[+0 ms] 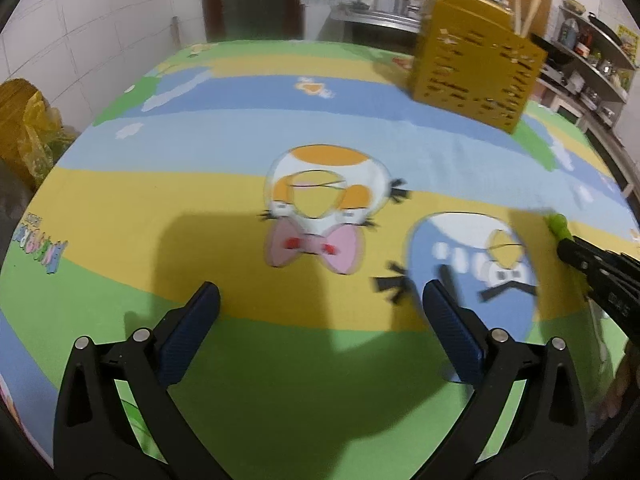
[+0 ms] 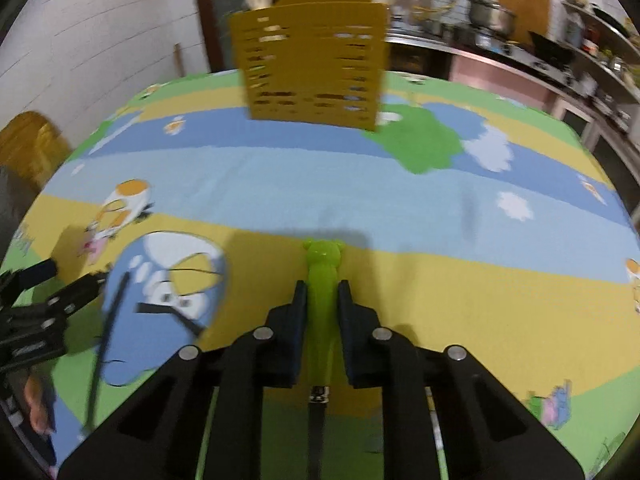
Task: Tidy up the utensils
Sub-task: 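Close the right tool on the green frog-handled fork while the left tool grasps the grey spoon, then lift the fork and spoon up over the yellow holder with both tools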
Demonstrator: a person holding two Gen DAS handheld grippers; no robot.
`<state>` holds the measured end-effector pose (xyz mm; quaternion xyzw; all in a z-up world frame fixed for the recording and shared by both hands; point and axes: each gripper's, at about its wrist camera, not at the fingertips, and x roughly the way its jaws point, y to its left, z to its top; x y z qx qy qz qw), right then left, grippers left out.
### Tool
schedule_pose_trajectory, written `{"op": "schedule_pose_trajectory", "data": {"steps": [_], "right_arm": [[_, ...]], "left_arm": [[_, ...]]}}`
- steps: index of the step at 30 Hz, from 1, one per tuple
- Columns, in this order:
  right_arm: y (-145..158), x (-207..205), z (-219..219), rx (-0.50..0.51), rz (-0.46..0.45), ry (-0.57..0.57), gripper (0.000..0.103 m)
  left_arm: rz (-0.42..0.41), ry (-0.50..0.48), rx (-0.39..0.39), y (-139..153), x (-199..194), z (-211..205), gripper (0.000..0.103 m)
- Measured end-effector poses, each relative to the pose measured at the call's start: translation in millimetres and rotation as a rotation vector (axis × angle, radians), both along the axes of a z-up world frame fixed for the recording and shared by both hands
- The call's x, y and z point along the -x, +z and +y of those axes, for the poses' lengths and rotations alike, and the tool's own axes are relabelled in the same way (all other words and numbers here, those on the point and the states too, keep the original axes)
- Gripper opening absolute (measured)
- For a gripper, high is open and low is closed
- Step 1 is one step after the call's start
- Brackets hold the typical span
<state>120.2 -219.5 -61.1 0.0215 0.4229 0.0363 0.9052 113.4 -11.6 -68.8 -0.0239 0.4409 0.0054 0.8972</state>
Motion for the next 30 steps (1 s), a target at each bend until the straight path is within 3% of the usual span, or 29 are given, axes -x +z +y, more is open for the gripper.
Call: {"op": "schedule_pose_trajectory", "data": {"steps": [8,11,16,20,22,27,30], "right_arm": [[-3.1,3.6,-28.9,-0.053,-0.012,-0.053,0.016],[-3.9,4.2,-32.4,-0.071,-0.019,-0.057,0.016],[-4.7,3.1,-34.5,-0.083,-0.019,-0.059,0.016],[-5.7,2.1,-35.4,-0.084,-0.014,-0.056,0.016],[-5.8,1.6,-35.4,-0.082,-0.011,-0.055,0.016],[-5.2,1.3,-32.8,-0.065,-0.006,-0.057,0.016],[-4.3,1.8,-31.0,-0.059,-0.003,-0.064,0.016]], "left_arm": [[0.022,-0.048,-0.056,-3.3,-0.4,-41.4,0.097],[0.024,-0.039,-0.056,-3.9,-1.6,-45.4,0.088],[0.065,-0.069,-0.049,2.0,-3.5,-58.8,0.056],[0.095,-0.093,-0.045,3.8,-10.2,-65.2,0.042],[0.093,-0.103,-0.055,4.1,-13.7,-66.2,0.029],[0.098,-0.129,-0.061,5.2,-22.3,-67.7,0.01],[0.107,-0.137,-0.038,6.4,-26.2,-63.7,0.009]]}}
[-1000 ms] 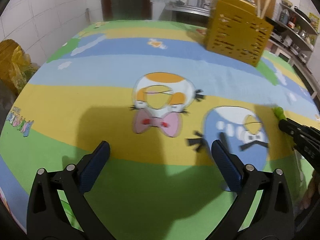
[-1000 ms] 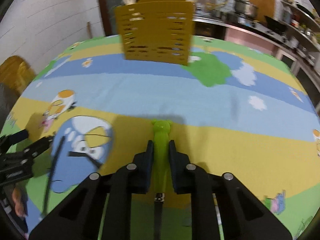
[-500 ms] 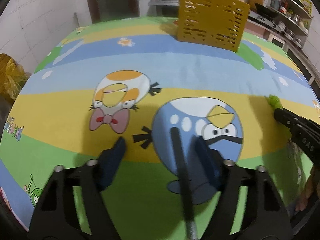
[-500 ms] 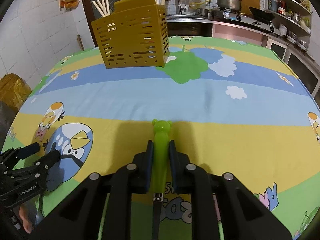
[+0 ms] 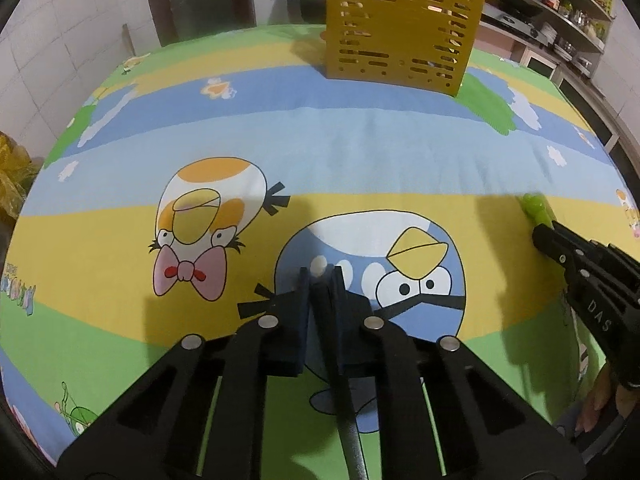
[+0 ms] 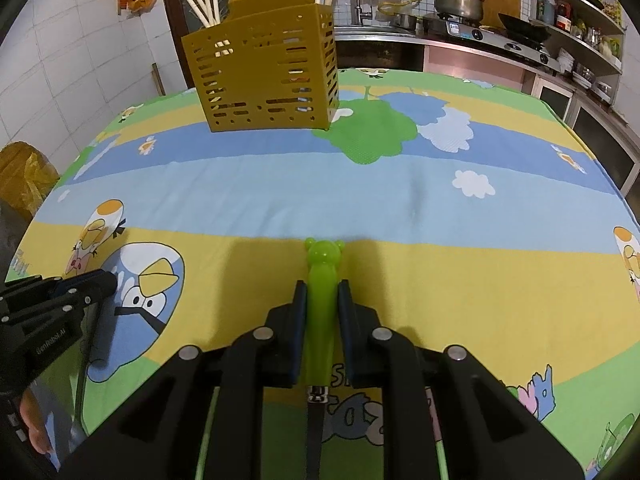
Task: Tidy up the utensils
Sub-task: 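Lift the fork and spoon up over the yellow holder with both tools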
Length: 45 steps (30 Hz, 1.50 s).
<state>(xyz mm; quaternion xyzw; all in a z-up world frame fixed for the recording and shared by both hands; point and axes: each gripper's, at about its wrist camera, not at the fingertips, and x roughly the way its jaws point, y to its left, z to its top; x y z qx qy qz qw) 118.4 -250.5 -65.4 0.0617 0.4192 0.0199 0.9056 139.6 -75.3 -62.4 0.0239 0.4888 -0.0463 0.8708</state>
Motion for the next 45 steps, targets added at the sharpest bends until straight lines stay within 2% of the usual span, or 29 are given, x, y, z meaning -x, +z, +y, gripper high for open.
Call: {"op": "schedule_pose_trajectory", "data": {"steps": [9,14,21,24,30,35,40,45], "right_arm": [[16.1,10.5,0.1,0.003,-0.04,-0.047,0.016],[32.5,16.9,-5.0,-0.019,-0.096,-0.091,0.016],[76.2,25.5,-8.3,-0.019,-0.263,-0.151,0.016],[88.2,26.7,-6.9,-0.01,-0.318,-0.168,0.016],[91.5,23.0,-1.8,-0.008,-0.359,-0.185,0.016],[102.8,30.3,0.8,-0.007,-0.404,-0.191,0.016],[148.6,25.4,3.5,0.011,-0.514,-0.189,0.016],[204.3,-10.2,6.4,0.043,-0.619,-0.161,0.016]], "left_arm": [[-0.032,-0.057,0.036,11.7,-2.8,5.9,0.009],[-0.131,-0.084,0.048,42.3,-5.3,9.2,0.008],[-0.327,-0.099,0.059,92.6,-6.5,12.2,0.008],[-0.404,-0.093,0.059,105.8,-8.8,13.8,0.008],[-0.491,-0.086,0.095,114.1,-13.4,20.7,0.007],[-0.522,-0.091,0.111,117.3,-11.7,27.5,0.007],[-0.594,-0.11,0.136,150.0,-20.7,25.4,0.007],[-0.712,-0.11,0.167,211.4,-52.8,12.8,0.007]]}}
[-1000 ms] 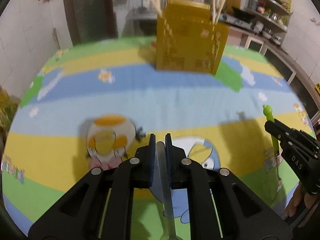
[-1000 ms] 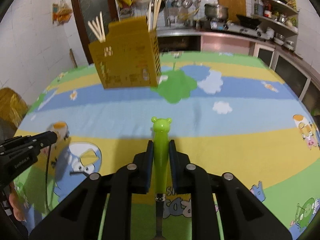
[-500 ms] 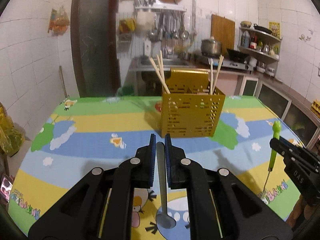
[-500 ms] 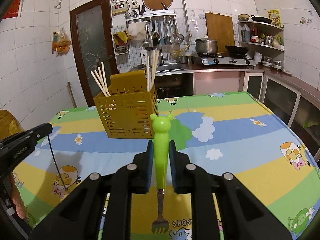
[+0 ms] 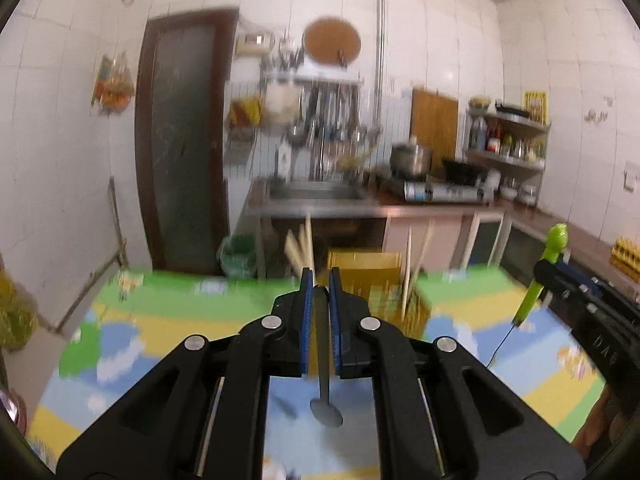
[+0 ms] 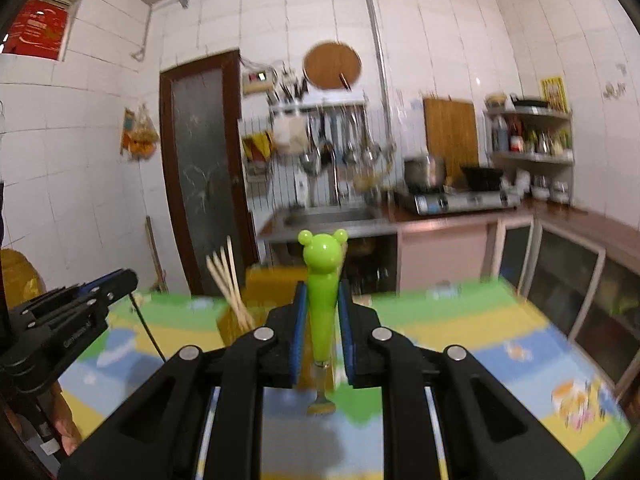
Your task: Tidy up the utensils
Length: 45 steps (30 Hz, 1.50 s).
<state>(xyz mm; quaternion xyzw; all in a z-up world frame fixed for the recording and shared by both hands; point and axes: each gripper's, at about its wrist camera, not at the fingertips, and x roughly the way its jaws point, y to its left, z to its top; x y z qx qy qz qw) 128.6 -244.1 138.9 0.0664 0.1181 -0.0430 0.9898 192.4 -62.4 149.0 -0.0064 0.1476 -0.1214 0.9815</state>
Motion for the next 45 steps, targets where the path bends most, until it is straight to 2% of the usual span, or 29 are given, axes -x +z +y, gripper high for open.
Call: {"op": "schedule_pose_trajectory", "data": {"steps": [4,7,9,12,15,18,22,27,32,35,37,38,39,40,41,43,45], "right_arm": [[38.1,-36.7,-1.2,0.005,-0.046,0.019,0.016],[51.2,-63.4,-3.4,-0.007,-0.045,0.033,0.016],[51.6,-83.5,-3.6,-0.015,-0.027,0.046,0.016],[42.7,-105.0,-1.8,-0.008,-0.001,0.052,0.016],[23.1,-129.6,-1.4,0.0,0.051,0.054,0.016],[-5.3,-150.7,-4.8,-0.025,0.12,0.063,0.016],[-32.7,-167.8,-11.3,-0.052,0.185,0.065,0.016],[-55.8,-172.5,-13.4,-0.077,0.226,0.084,0.016],[-76.2,-167.4,-14.0,-0.064,0.257,0.087,0.016],[-81.3,-162.2,-11.7,-0.023,0.258,0.064,0.028],[-78.1,-153.1,-12.9,-0.006,0.242,0.042,0.046],[-73.7,-147.7,-14.5,-0.007,0.232,0.034,0.048],[-68.6,-141.3,-16.7,-0.009,0.221,0.028,0.05],[-60.7,-131.2,-19.5,-0.012,0.206,0.021,0.053],[-53.9,-122.5,-21.5,-0.012,0.194,0.016,0.056],[-39.1,-97.1,-23.7,-0.01,0.157,0.008,0.07],[-27.5,-72.6,-24.0,-0.003,0.121,0.002,0.078]], "left_arm": [[-0.091,-0.002,0.02,46.1,-22.3,-13.3,0.006],[-0.137,-0.01,0.032,64.3,-38.4,-22.5,0.006],[-0.138,-0.017,0.044,66.9,-53.5,-28.1,0.006],[-0.112,-0.028,0.058,58.0,-75.2,-34.9,0.006],[-0.076,-0.025,0.053,34.9,-100.7,-41.7,0.006],[-0.003,-0.014,0.05,4.4,-133.0,-44.5,0.006],[0.048,0.002,0.041,-23.7,-155.6,-42.7,0.006],[0.097,0.011,0.028,-45.3,-165.7,-39.6,0.006],[0.138,0.043,0.002,-54.4,-155.8,-27.5,0.009],[0.148,0.067,-0.007,-47.9,-136.4,-15.9,0.024],[0.128,0.099,-0.003,-38.2,-116.0,-4.1,0.054],[0.116,0.11,-0.002,-33.9,-106.5,0.4,0.062],[0.098,0.125,-0.003,-27.8,-92.0,7.9,0.075],[0.086,0.133,-0.006,-23.5,-82.8,11.1,0.084],[0.065,0.144,-0.009,-18.5,-68.4,16.9,0.087],[0.036,0.156,-0.009,-12.6,-43.4,25.9,0.098],[0.014,0.161,0.001,-11.3,-18.5,35.0,0.098]]}}
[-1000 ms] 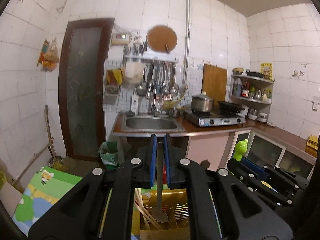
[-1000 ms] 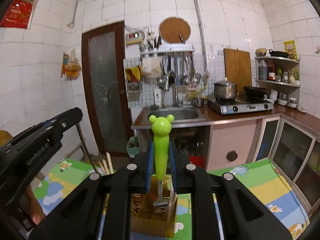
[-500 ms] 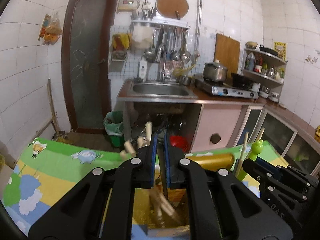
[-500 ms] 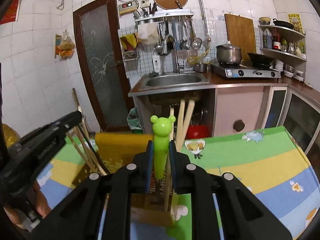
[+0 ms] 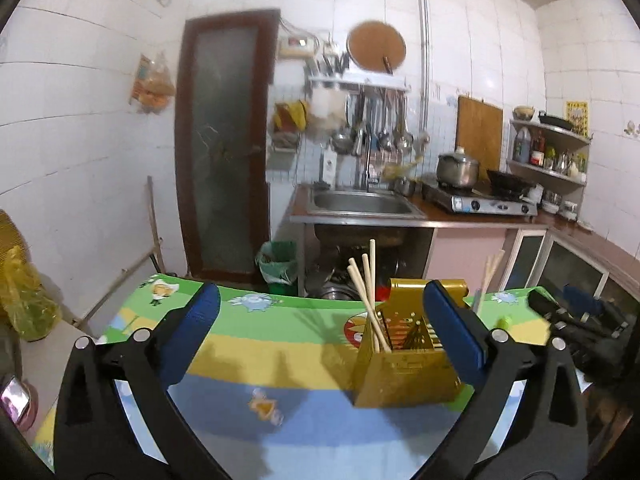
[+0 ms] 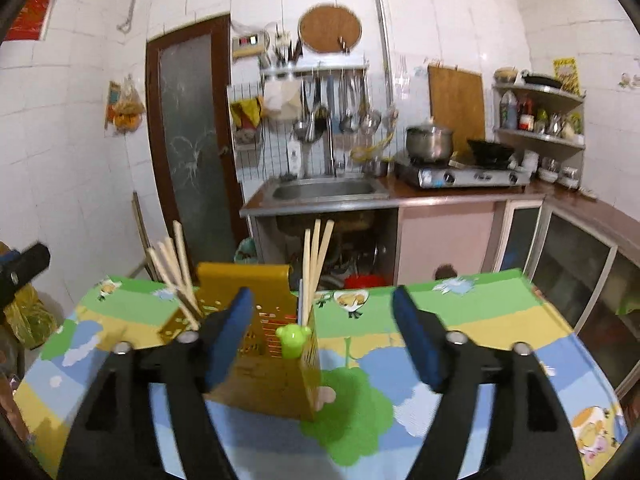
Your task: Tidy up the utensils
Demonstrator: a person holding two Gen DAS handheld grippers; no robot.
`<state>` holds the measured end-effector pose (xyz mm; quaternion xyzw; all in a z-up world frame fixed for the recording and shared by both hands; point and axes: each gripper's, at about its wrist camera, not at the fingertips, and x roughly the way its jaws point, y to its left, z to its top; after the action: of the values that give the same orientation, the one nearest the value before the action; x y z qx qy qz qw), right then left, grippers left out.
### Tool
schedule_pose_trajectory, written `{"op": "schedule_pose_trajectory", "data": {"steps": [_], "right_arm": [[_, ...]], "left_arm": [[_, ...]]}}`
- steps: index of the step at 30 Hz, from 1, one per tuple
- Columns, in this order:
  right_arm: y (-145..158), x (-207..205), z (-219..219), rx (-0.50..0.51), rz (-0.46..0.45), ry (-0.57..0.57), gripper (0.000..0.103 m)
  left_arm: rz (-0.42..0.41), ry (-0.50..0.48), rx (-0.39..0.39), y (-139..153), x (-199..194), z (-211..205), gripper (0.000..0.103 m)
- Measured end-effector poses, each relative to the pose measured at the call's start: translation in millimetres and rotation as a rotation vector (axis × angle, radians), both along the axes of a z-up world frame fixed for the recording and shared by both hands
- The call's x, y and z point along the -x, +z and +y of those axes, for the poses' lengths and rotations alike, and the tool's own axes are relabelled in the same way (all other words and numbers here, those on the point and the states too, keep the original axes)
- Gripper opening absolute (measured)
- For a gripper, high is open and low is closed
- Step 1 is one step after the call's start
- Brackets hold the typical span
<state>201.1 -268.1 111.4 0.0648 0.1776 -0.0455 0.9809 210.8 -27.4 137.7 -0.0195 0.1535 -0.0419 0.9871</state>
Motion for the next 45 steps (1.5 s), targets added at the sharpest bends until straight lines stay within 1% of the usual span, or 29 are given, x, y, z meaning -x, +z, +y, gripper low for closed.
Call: {"op": "schedule_pose_trajectory", "data": {"steps": [1,3,6,8,10,12,13,16,19,21,27,31,34,38,45], "right_arm": [[5.1,17.7,0.9,0.007,-0.022,0.0,0.083],[10.0,41.9,3.2,0.011,-0.044,0.005,0.089],[7.4,80.3,6.4,0.003,-0.062,0.015,0.093],[-3.0,104.5,10.7,0.004,-0.055,0.012,0.095],[-16.1,121.8,15.6,0.013,-0.042,0.007,0.095],[-31.5,137.4,22.2,0.032,-0.02,-0.001,0.096],[-37.7,142.8,24.4,0.039,-0.012,-0.008,0.098],[-57.1,160.1,28.5,0.038,-0.003,-0.007,0.098],[-72.8,176.7,28.8,0.011,-0.026,-0.016,0.098],[-80.7,183.9,28.8,0.021,-0.044,-0.037,0.098],[-93.2,191.0,32.9,0.045,-0.099,-0.053,0.098],[-102.8,191.0,39.2,0.065,-0.118,-0.047,0.098],[-107.6,185.8,42.0,0.075,-0.085,-0.037,0.098],[-107.5,187.6,38.9,0.061,-0.091,-0.041,0.098],[-108.1,191.4,41.9,0.075,-0.105,-0.054,0.098]], "left_arm": [[-0.005,0.002,0.003,-1.8,14.4,4.6,0.098],[0.001,-0.005,-0.003,-7.0,34.0,9.2,0.098],[0.01,-0.01,-0.018,-25.4,69.6,15.9,0.098],[0.017,-0.003,-0.015,-36.1,86.7,19.9,0.098],[0.03,0.004,0.018,-49.6,106.0,26.4,0.098],[0.025,0.024,0.045,-63.4,124.9,31.3,0.098],[0.018,0.029,0.048,-69.9,132.5,32.7,0.098],[0.0,0.039,0.048,-88.3,152.3,35.7,0.098],[0.008,0.036,0.047,-104.5,162.5,35.8,0.098],[0.007,0.043,0.039,-114.4,166.8,35.8,0.098],[-0.047,0.065,0.026,-131.5,172.0,35.1,0.098],[-0.092,0.063,-0.027,-136.1,176.2,26.3,0.098],[-0.086,0.053,-0.022,-134.7,175.6,27.0,0.098],[-0.058,0.062,0.001,-136.5,170.9,32.6,0.098],[-0.084,0.076,-0.022,-136.0,176.6,28.8,0.098]]}}
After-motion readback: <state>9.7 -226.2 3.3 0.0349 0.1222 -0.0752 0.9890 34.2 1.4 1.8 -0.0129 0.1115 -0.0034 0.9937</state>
